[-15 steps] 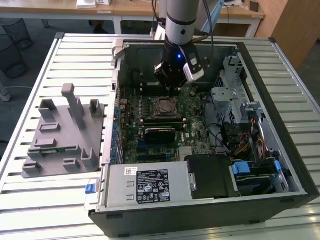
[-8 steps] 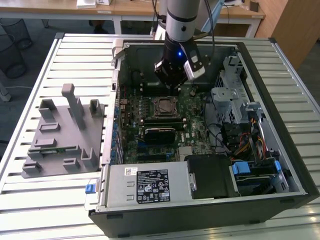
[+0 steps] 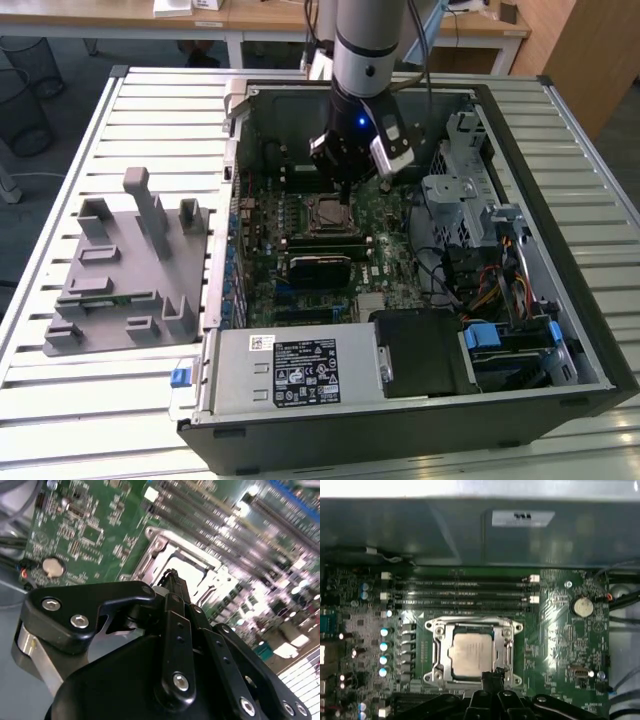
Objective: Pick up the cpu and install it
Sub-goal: 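Install the second cpu locking lever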
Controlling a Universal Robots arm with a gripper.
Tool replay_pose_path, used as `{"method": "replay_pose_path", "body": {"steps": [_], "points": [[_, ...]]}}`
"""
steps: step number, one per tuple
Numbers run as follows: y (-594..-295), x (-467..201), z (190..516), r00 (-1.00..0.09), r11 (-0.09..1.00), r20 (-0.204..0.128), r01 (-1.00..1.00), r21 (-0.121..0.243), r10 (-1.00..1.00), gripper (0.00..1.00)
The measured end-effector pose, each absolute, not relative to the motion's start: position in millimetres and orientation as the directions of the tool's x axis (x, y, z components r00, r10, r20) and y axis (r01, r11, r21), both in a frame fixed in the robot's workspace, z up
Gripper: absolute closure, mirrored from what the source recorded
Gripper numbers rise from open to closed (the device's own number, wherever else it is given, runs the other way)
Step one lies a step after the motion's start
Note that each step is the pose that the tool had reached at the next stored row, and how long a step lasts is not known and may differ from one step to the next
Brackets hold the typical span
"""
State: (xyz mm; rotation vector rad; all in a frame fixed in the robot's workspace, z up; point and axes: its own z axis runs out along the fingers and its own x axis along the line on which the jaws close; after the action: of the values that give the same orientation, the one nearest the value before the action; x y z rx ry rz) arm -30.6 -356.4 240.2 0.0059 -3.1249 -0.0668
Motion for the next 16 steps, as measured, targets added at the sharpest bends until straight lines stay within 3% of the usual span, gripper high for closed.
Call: {"method": "replay_pose_path", "body": {"steps": [7, 16], "points": [[-364, -31, 240, -1.0, 0.998, 0.024, -0.009, 0.067, -0.01, 0.89], [-375, -34, 237, -0.998, 0.996, 0.027, -0.057, 0.067, -0.059, 0.89]]}}
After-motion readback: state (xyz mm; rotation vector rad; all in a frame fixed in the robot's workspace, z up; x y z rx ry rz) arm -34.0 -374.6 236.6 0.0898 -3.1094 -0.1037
